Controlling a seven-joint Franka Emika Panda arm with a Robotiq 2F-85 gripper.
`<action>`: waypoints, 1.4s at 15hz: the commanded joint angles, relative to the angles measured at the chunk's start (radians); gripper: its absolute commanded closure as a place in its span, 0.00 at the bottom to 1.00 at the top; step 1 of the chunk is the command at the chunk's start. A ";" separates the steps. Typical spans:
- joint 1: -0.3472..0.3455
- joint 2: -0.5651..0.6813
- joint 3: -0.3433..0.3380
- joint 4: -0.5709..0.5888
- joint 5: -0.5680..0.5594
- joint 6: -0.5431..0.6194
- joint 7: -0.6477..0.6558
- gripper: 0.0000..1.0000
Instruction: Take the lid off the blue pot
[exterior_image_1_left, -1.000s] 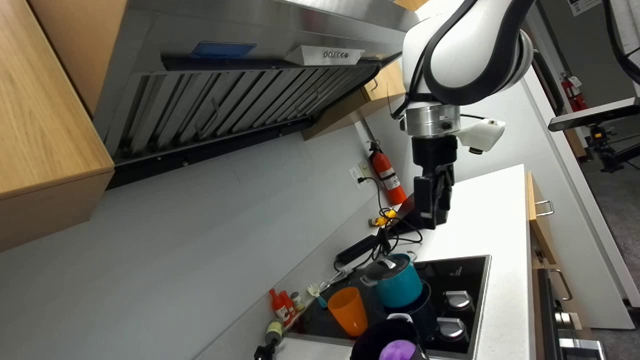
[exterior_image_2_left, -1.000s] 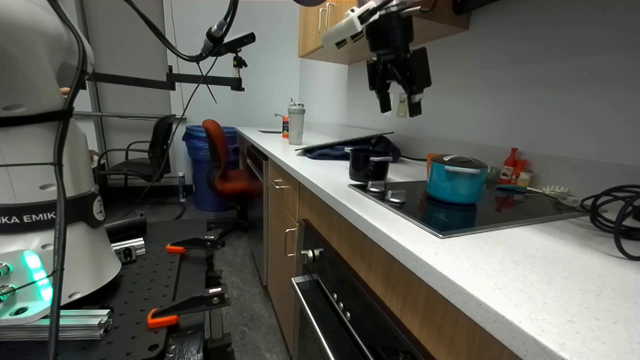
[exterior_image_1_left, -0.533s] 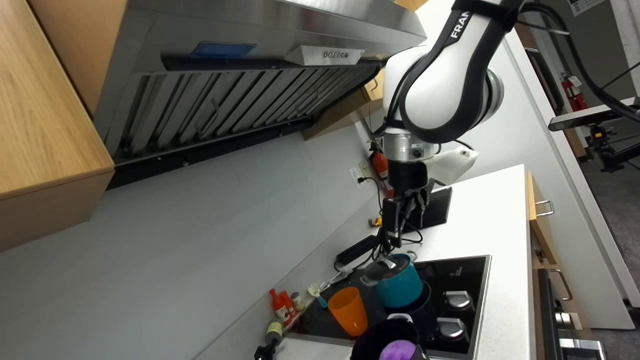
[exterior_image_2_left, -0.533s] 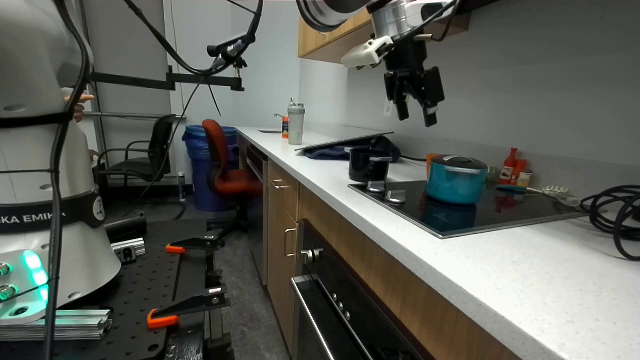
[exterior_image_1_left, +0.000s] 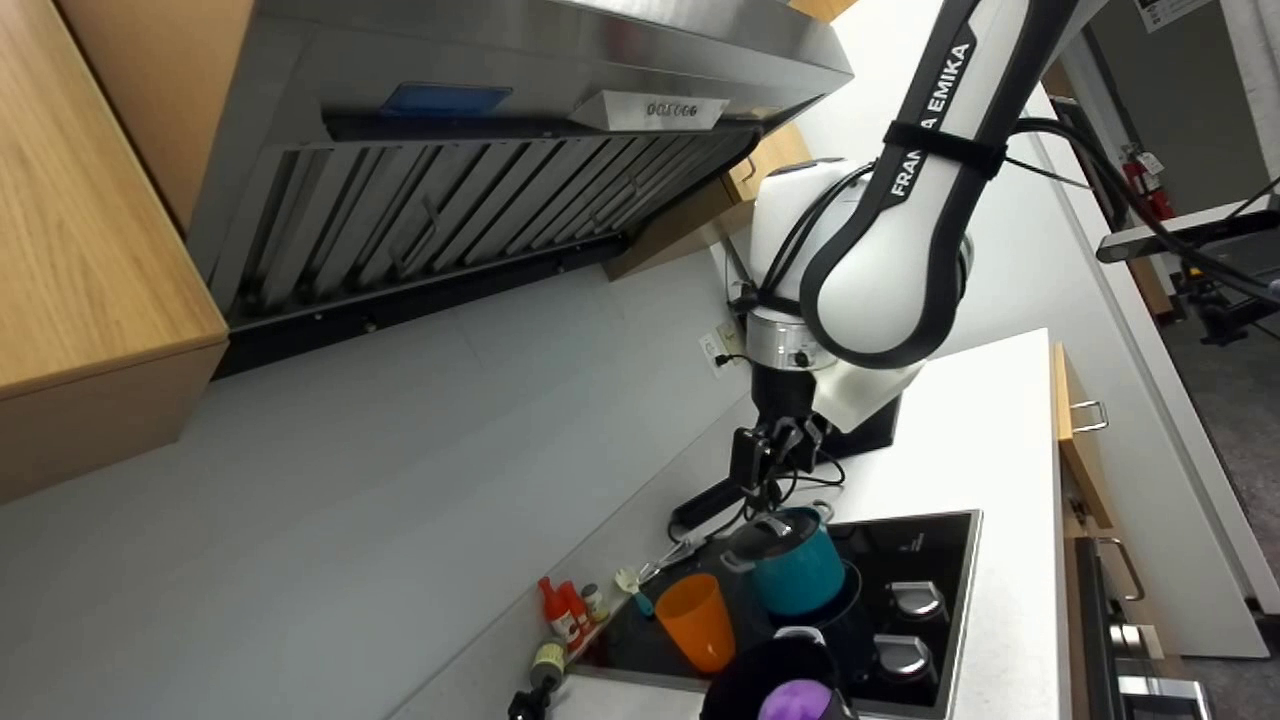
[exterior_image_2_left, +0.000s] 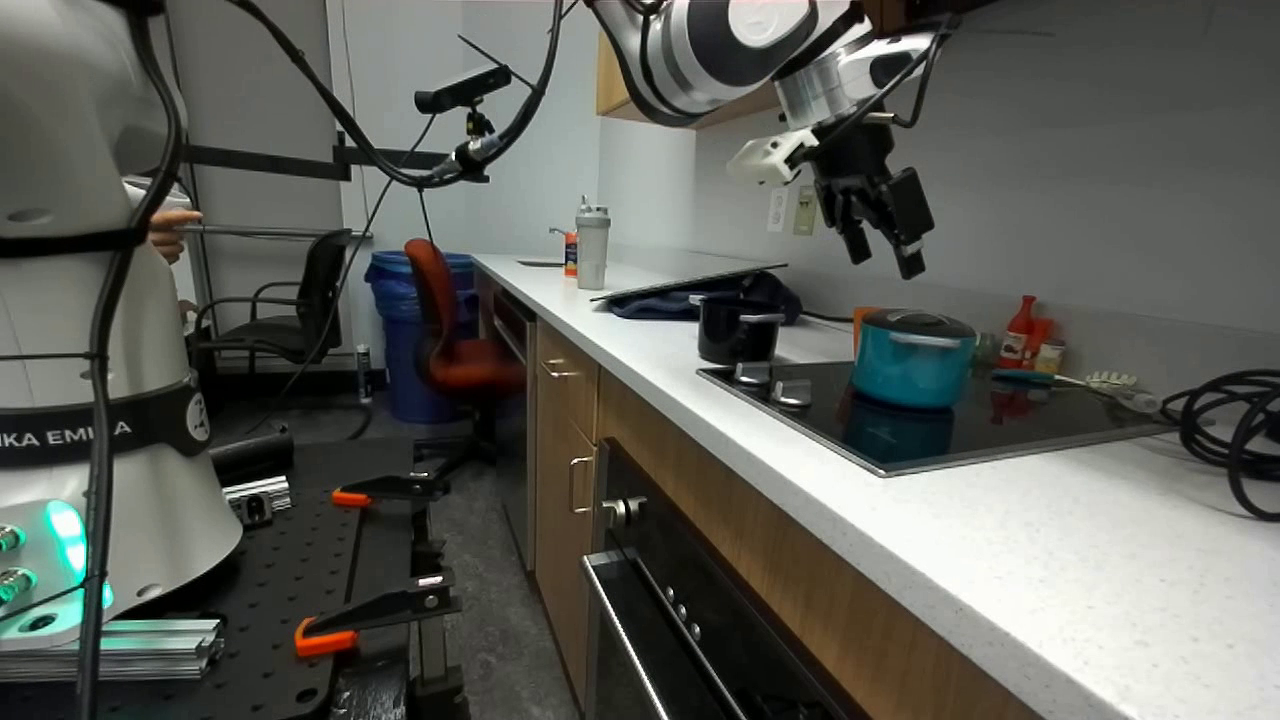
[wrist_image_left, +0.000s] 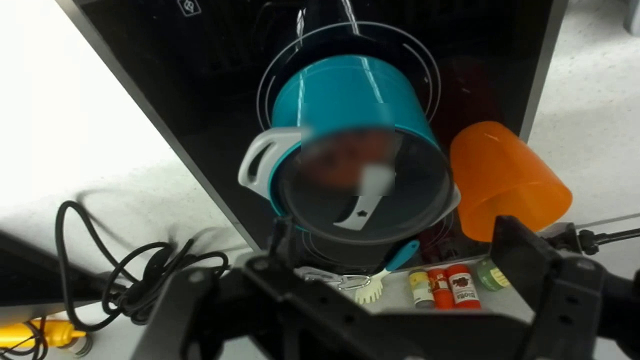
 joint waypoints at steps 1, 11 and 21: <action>0.023 0.075 -0.037 0.074 -0.058 0.030 0.110 0.00; 0.027 0.170 -0.026 0.168 -0.022 0.018 0.195 0.00; 0.023 0.216 -0.024 0.194 -0.020 0.014 0.220 0.36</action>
